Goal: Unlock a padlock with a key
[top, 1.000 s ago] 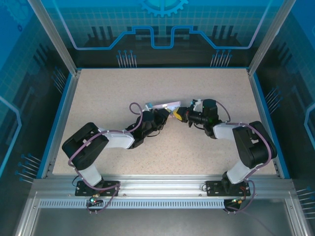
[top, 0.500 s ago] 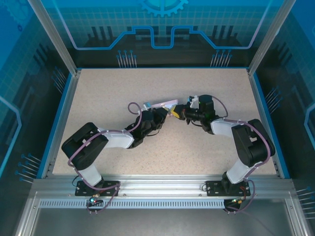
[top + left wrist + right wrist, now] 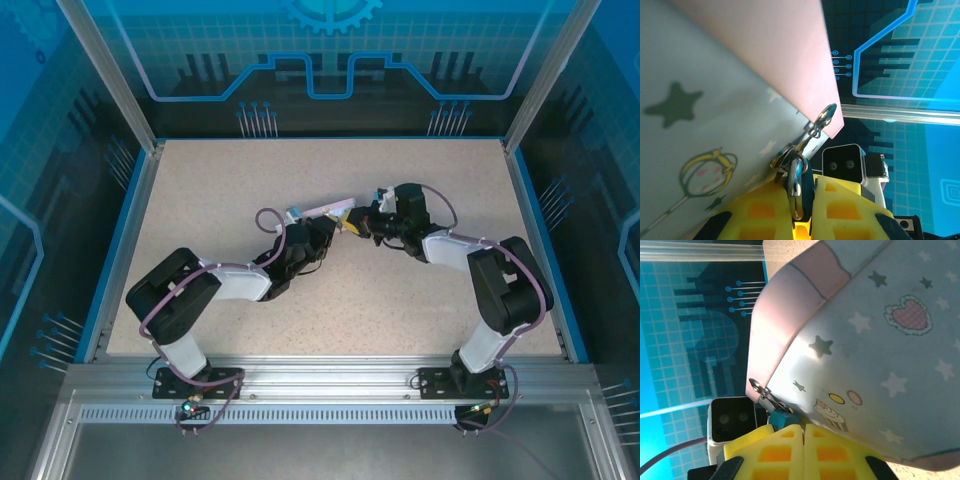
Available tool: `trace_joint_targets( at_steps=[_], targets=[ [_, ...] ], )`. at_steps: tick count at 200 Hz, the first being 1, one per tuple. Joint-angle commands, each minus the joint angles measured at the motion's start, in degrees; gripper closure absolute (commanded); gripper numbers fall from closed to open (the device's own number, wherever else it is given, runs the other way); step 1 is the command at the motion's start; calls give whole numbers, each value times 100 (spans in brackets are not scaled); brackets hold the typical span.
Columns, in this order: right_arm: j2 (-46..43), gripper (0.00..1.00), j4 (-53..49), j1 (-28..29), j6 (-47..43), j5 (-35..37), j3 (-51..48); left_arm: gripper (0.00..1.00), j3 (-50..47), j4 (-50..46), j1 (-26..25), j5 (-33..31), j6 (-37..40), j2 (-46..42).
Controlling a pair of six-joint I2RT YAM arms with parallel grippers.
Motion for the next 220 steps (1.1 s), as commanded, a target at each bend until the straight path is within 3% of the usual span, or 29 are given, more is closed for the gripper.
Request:
trace_joint_targets(
  at_steps=[1, 50, 81, 143, 187, 220],
  targets=[
    [-111, 100, -277, 391, -674, -554, 360, 100, -19, 814, -314, 1774, 49, -76],
    [2, 100, -536, 107, -1299, -1040, 466, 100, -232, 584, -26, 2221, 255, -414],
    [127, 100, 110, 415, -706, -1121, 530, 100, -29, 363, 2, 2419, 390, -371],
    [126, 100, 95, 596, -437, -887, 558, 100, -177, 147, 2, 1952, 282, -377],
    [-7, 65, 45, 415, -390, -697, 422, 100, -298, -397, 28, 1530, 358, -677],
    [-42, 55, 140, 350, -345, -675, 289, 100, -304, -482, 55, 1475, 409, -723]
  ],
)
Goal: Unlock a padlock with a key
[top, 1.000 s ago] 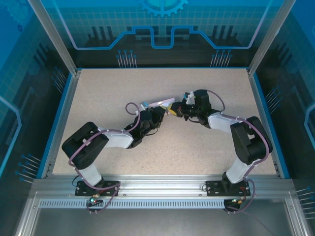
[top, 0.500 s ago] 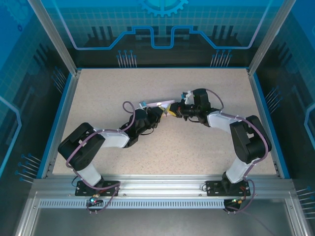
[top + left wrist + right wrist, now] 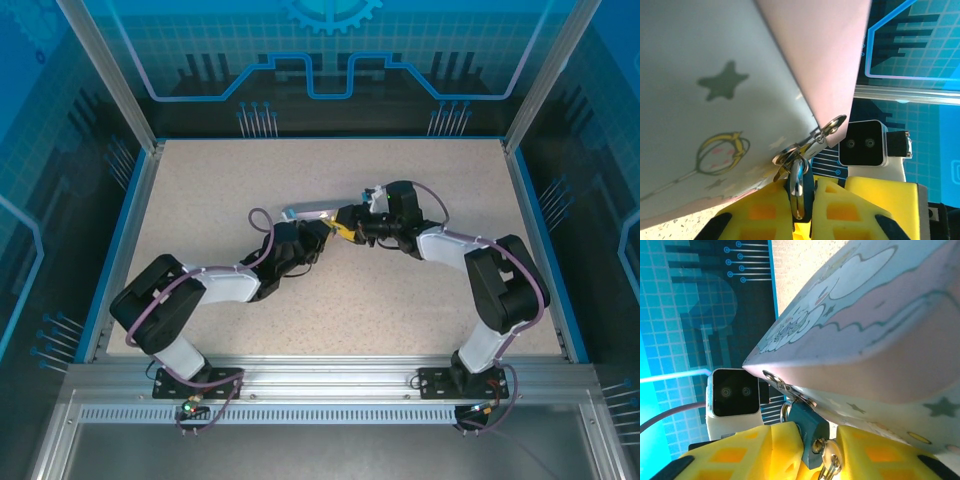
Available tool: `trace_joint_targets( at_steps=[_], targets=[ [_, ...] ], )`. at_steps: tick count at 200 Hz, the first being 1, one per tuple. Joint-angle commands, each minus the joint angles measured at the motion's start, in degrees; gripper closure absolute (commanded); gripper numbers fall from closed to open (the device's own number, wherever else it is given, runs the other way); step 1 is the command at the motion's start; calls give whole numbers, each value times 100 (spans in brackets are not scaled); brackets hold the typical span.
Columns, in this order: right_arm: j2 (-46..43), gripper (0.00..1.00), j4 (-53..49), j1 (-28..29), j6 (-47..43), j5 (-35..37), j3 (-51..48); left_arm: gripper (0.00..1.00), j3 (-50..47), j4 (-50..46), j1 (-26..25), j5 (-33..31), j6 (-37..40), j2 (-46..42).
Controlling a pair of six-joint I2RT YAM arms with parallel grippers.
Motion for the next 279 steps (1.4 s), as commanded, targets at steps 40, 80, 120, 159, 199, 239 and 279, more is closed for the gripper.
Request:
trace_joint_targets(
  at_steps=[40, 80, 120, 159, 199, 239, 279],
  targets=[
    [-401, 38, 189, 32, -177, -215, -199, 100, -5, 206, -202, 652, 169, -92],
    [-1190, 25, -1653, -79, -1365, -163, -520, 100, 69, 159, -125, 703, 250, -110],
    [-2012, 24, -3024, -177, -2295, 188, -692, 100, 130, 36, -37, 790, 346, -158],
    [-2720, 32, -4178, -197, -3577, 1243, -371, 100, 122, -60, 20, 929, 431, -232],
    [-2900, 48, -4720, -6, -4755, 2383, 128, 100, 156, -119, 69, 1046, 440, -223],
    [-2658, 59, -4686, 47, -4594, 2423, 331, 100, 236, -80, 74, 1156, 466, -143],
    [-2492, 56, -3507, 27, -2872, 1423, -57, 100, 153, 229, 90, 1319, 606, -62]
  ],
)
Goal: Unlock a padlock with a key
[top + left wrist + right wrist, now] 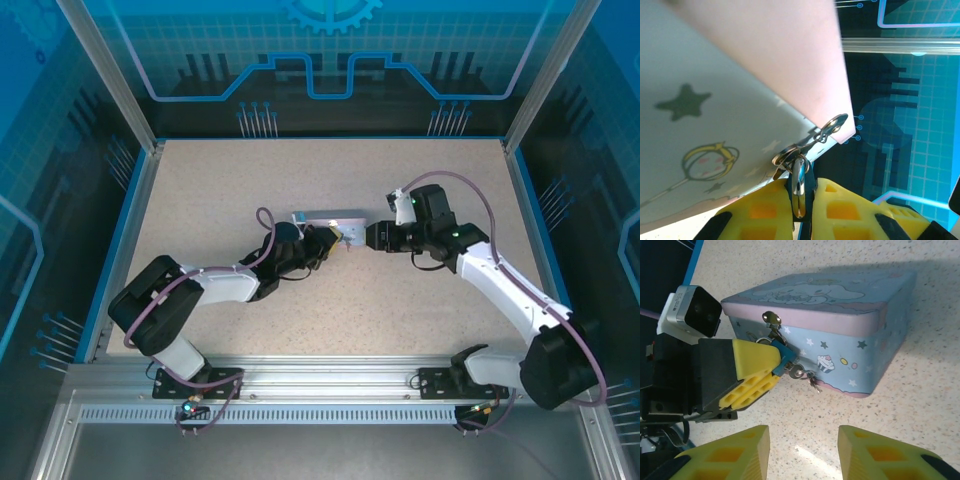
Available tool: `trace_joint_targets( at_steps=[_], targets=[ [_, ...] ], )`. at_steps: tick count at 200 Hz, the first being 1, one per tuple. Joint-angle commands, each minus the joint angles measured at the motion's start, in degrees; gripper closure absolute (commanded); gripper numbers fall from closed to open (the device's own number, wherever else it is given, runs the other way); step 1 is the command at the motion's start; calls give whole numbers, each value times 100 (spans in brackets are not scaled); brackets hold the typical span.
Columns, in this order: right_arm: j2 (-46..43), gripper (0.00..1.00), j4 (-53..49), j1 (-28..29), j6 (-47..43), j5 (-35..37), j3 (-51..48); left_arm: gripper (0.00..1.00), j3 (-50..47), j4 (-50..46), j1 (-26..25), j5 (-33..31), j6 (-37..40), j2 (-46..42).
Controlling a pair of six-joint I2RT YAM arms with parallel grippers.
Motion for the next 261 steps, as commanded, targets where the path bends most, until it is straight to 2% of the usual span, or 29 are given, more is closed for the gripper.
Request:
trace_joint_targets(
  at_steps=[1, 24, 53, 84, 120, 205, 261],
  targets=[
    [99, 56, 786, 52, 1165, -634, -233, 100, 129, 471, 53, 281, 288, -10],
    [137, 55, 1741, 27, 2223, -980, -648, 100, 87, 647, 78, 508, 557, 45],
    [207, 56, 2566, -19, 3218, -1043, -1065, 100, 24, 950, 114, 717, 770, 227],
    [282, 58, 3198, -27, 3801, -947, -1405, 100, -70, 1690, 159, 856, 578, 620],
    [351, 60, 3267, -33, 3873, -847, -1517, 100, -93, 2251, 161, 894, 323, 1017],
    [475, 66, 2830, -123, 3669, -513, -1605, 100, -59, 2257, 164, 887, 295, 1051],
    [819, 70, 3444, -165, 3769, -598, -1650, 100, -66, 2337, 165, 904, 253, 1080]
  ],
)
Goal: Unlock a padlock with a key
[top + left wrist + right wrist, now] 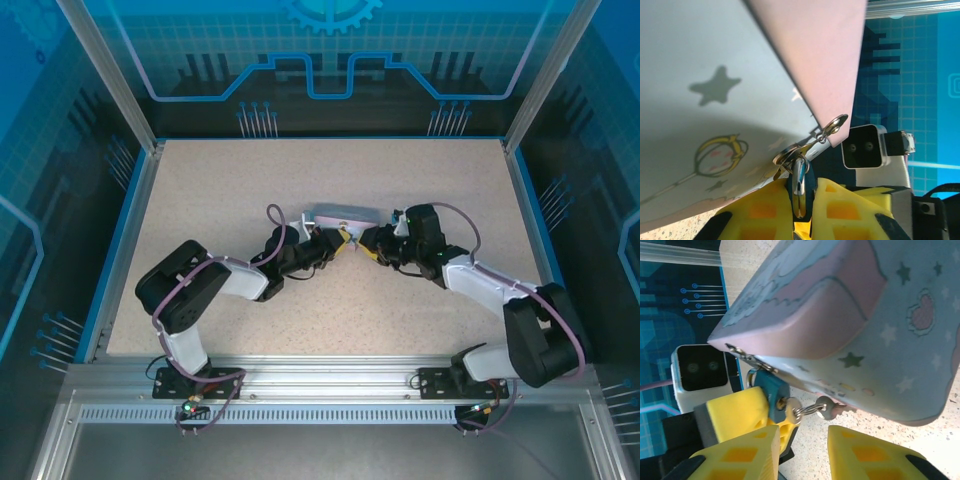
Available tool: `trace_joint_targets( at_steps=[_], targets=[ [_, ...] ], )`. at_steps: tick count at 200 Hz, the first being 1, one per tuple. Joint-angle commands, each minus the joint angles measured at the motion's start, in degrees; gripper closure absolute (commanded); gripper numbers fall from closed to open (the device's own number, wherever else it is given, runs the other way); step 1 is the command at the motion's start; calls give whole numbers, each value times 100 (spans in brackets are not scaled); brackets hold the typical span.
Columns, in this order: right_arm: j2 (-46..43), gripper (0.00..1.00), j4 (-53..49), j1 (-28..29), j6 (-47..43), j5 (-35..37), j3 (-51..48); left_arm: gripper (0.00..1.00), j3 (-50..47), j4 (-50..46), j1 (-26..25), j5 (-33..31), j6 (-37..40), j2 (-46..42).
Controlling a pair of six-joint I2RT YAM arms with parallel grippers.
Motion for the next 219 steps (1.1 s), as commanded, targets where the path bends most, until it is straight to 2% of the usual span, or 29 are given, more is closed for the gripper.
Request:
trace_joint_targets(
  at_steps=[1, 98, 118, 147, 175, 219],
  targets=[
    [121, 70, 388, -70, 45, -28, -67, 100, -12, 545, 40, 120, -101, 55],
    [553, 78, 1271, -134, 400, -427, -62, 100, -16, 581, 43, 123, -143, 96],
    [579, 85, 1296, -133, 423, -448, -75, 100, -12, 608, 37, 116, -149, 112],
    [606, 100, 1320, -127, 479, -467, -110, 100, 5, 610, 42, 112, -147, 122],
    [773, 100, 1625, -116, 738, -560, -155, 100, 39, 603, 38, 123, -154, 123],
    [1322, 100, 2729, 72, 1602, -778, -207, 100, 117, 573, -7, 138, -157, 130]
  ],
)
